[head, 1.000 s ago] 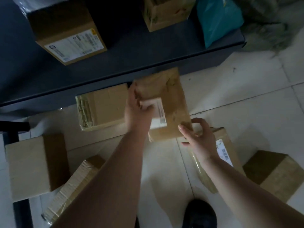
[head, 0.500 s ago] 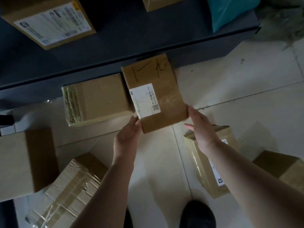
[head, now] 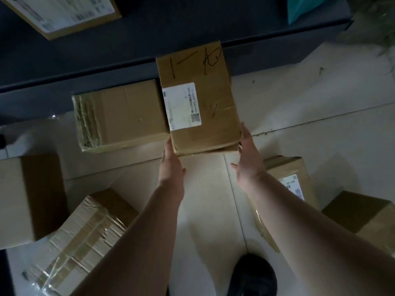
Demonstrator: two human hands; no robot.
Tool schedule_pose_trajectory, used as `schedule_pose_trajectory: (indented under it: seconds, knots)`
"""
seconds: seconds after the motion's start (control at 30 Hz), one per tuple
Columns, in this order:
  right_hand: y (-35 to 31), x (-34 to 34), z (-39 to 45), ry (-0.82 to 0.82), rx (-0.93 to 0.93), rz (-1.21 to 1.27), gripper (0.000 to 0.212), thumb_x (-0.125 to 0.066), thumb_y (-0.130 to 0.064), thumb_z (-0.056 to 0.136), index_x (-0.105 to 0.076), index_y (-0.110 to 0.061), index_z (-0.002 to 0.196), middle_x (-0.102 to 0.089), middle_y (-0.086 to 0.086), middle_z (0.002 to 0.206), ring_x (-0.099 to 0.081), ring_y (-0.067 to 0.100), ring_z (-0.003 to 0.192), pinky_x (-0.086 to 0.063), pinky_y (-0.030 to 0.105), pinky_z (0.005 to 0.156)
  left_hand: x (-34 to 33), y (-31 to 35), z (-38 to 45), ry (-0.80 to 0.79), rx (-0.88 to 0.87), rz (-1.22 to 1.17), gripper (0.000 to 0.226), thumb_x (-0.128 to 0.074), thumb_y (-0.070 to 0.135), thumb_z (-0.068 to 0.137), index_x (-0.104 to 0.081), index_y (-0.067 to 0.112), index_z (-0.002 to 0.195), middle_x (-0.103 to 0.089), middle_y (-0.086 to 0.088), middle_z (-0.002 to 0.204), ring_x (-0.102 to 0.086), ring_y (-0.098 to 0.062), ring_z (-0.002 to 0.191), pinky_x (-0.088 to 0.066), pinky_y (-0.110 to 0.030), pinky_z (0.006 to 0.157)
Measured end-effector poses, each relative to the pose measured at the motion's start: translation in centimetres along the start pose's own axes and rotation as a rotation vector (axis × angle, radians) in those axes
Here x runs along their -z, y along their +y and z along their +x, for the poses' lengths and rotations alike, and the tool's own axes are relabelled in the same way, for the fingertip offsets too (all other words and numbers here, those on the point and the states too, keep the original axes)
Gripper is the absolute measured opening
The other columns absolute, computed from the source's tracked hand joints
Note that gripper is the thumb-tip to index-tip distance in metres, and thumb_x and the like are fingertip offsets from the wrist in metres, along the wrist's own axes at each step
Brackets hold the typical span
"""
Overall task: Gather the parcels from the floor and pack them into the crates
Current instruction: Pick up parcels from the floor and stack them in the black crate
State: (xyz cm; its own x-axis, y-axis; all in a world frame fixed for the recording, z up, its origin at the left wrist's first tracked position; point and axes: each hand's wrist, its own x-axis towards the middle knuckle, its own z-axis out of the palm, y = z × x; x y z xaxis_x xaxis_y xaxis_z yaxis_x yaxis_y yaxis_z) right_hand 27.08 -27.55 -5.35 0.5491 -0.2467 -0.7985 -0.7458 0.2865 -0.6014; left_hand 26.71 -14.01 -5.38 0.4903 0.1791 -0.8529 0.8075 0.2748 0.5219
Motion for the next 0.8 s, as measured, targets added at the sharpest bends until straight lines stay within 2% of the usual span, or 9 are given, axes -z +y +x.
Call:
schedule_pose_trajectory:
  seconds: [0.1, 0.17, 0.23, 0.33, 0.4, 0.5, 0.57, 0.67, 0.8]
  knots:
    - [-1.1, -0.6, -2.4, 0.041, 0.093, 0.019, 0.025, -0.039, -0.036, 0.097, -0.061, -0.047, 0.099, -0.058, -0.026, 0.098, -0.05, -0.002, 0.106, -0.035, 0.039, 0.107, 1.2, 1.5, -2.1, 0.045, -0.006, -0.048, 0.03, -0.036, 0.041, 0.097, -0.047, 0.04, 0.125, -0.049, 0.009, 0.127, -0.043, -0.011, 0.12, -0.031, -0.04, 0.106]
    - [-2.1, -1.0, -4.8, 0.062, 0.116, 0.007, 0.037, -0.041, -0.031, 0.097, -0.066, -0.046, 0.075, -0.064, -0.03, 0.079, -0.057, -0.017, 0.081, -0.045, 0.022, 0.088, 2.0, 2.8, -4.1, 0.091, -0.007, -0.121, 0.02, -0.039, 0.038, 0.096, -0.056, 0.047, 0.102, -0.055, 0.018, 0.107, -0.048, -0.002, 0.104, -0.034, -0.034, 0.102]
    - [-3.7, -1.3, -7.7, 0.087, 0.132, -0.055, 0.031, -0.041, -0.029, 0.098, -0.066, -0.038, 0.082, -0.066, -0.023, 0.084, -0.057, -0.02, 0.073, -0.044, 0.01, 0.072, 2.0, 5.1, -7.2, 0.113, -0.035, -0.145, 0.023, -0.04, 0.034, 0.095, -0.058, 0.048, 0.096, -0.058, 0.018, 0.107, -0.051, 0.0, 0.102, -0.038, -0.03, 0.098]
    - [-7.6, -1.9, -13.2, 0.098, 0.131, -0.047, 0.025, -0.039, -0.031, 0.098, -0.064, -0.029, 0.104, -0.067, -0.006, 0.102, -0.062, 0.005, 0.096, -0.046, 0.025, 0.086, 1.8, 9.5, -13.3, 0.143, -0.06, -0.139, 0.015, -0.048, 0.036, 0.092, -0.061, 0.042, 0.092, -0.061, 0.014, 0.107, -0.053, -0.003, 0.103, -0.041, -0.028, 0.089]
    - [-11.5, -1.9, -17.5, 0.065, 0.192, 0.009, 0.043, -0.033, -0.018, 0.098, -0.07, -0.04, 0.092, -0.071, -0.015, 0.088, -0.065, 0.0, 0.085, -0.046, 0.028, 0.08, 1.5, 13.0, -17.8, 0.142, -0.096, -0.125, 0.013, -0.055, 0.036, 0.088, -0.067, 0.037, 0.084, -0.067, 0.014, 0.097, -0.056, -0.005, 0.099, -0.043, -0.027, 0.084]
    - [-17.5, -1.2, -25.7, -0.001, 0.264, 0.081, 0.057, -0.032, -0.014, 0.098, -0.07, -0.05, 0.075, -0.069, -0.02, 0.07, -0.062, -0.008, 0.063, -0.04, 0.025, 0.069, 1.0, 19.3, -25.8, 0.124, -0.201, -0.088, 0.035, -0.056, 0.036, 0.087, -0.069, 0.044, 0.056, -0.065, 0.023, 0.058, -0.055, -0.003, 0.079, -0.042, -0.026, 0.073]
    - [-20.9, -0.5, -31.9, -0.039, 0.256, 0.132, 0.052, -0.035, -0.022, 0.098, -0.071, -0.046, 0.069, -0.069, -0.018, 0.066, -0.062, -0.005, 0.059, -0.04, 0.027, 0.069, 1.4, 22.5, -32.1, 0.123, -0.242, -0.1, 0.032, -0.058, 0.037, 0.085, -0.07, 0.038, 0.056, -0.064, 0.019, 0.058, -0.054, -0.003, 0.077, -0.041, -0.029, 0.078]
    - [-25.2, 0.1, -41.8, -0.036, 0.263, 0.18, 0.052, -0.037, -0.027, 0.098, -0.07, -0.046, 0.063, -0.069, -0.018, 0.062, -0.063, -0.001, 0.059, -0.041, 0.027, 0.066, 2.7, 25.9, -42.2, 0.121, -0.24, -0.151, 0.014, -0.06, 0.041, 0.083, -0.061, 0.031, 0.074, -0.061, 0.009, 0.083, -0.054, -0.007, 0.083, -0.039, -0.032, 0.087]
    - [-27.5, 1.0, -52.9, -0.107, 0.224, 0.192, 0.048, -0.035, -0.033, 0.098, -0.072, -0.038, 0.068, -0.069, -0.02, 0.063, -0.061, 0.005, 0.071, -0.043, 0.026, 0.065, 5.1, 28.0, -53.9, 0.204, -0.27, -0.201, 0.022, -0.061, 0.044, 0.082, -0.055, 0.023, 0.082, -0.057, 0.002, 0.086, -0.053, -0.013, 0.077, -0.041, -0.031, 0.078]
